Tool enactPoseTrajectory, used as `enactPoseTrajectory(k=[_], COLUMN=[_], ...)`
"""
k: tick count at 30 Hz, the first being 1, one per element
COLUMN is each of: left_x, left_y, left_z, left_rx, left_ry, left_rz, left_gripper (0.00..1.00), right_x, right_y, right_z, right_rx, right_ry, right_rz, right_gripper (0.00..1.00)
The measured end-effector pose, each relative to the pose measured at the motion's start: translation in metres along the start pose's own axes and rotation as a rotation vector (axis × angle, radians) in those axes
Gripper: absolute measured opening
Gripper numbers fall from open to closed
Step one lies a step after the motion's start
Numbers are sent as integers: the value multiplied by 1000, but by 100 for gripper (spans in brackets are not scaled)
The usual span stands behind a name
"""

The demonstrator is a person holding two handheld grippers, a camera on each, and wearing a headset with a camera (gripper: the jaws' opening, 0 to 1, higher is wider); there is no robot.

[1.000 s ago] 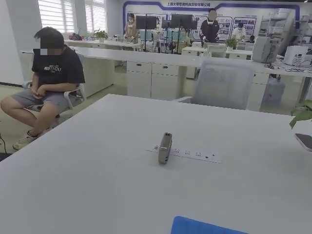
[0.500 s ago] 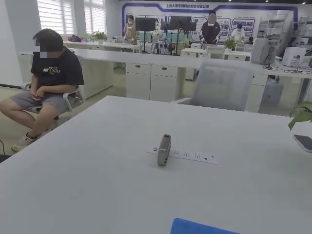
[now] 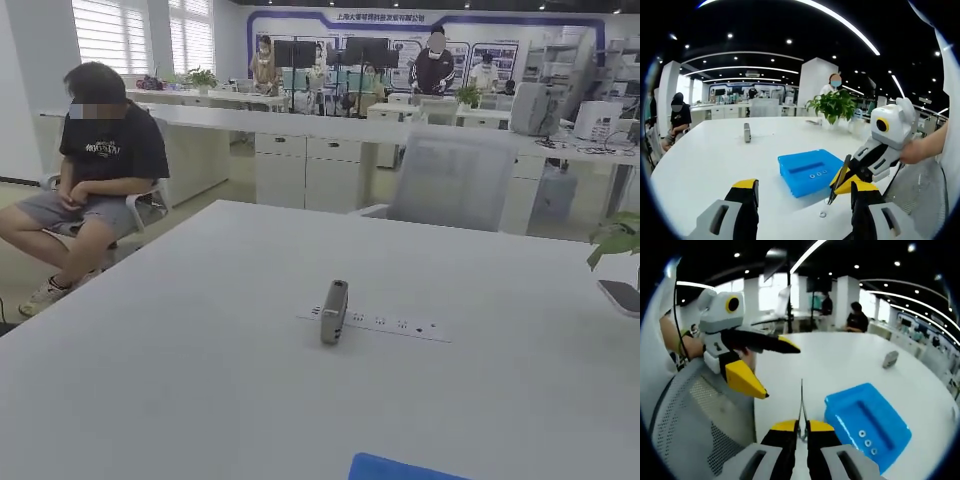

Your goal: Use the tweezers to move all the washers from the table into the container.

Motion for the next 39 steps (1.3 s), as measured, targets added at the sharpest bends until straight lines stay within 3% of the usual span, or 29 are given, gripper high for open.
enactPoseTrajectory(k=[11, 15, 20, 28, 39], left_x=[0, 0, 0, 1, 1], left_y=[-1, -1, -1, -1, 0], left_z=[-1, -1, -1, -1, 0], left_rx=[-5, -9, -8, -12, -6], left_ry=[0, -1, 0, 0, -5], left_rz=[1, 1, -2, -10, -11], left_gripper=[76, 76, 76, 76, 76], right_x=[-38, -52, -58, -44, -15], right_y=[-16, -17, -17, 0, 25], right_z=[29, 41, 64, 102, 115], right_rx=[30, 24, 39, 94, 109], right_ry=[107, 212, 300, 459, 497], right_rz=[101, 161, 179, 140, 48], right_gripper=[3, 3, 3, 3, 3])
Point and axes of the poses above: the centre of the closed fingertips' face, and the gripper's own axes: y roughly forward along the fingers, z roughly to its right, x roughly out of its underside, the point moved 1 cm from there along -y, roughly backward along the fingers, and after that the axes turned 7 degrees about x, right-handed, at the moved point
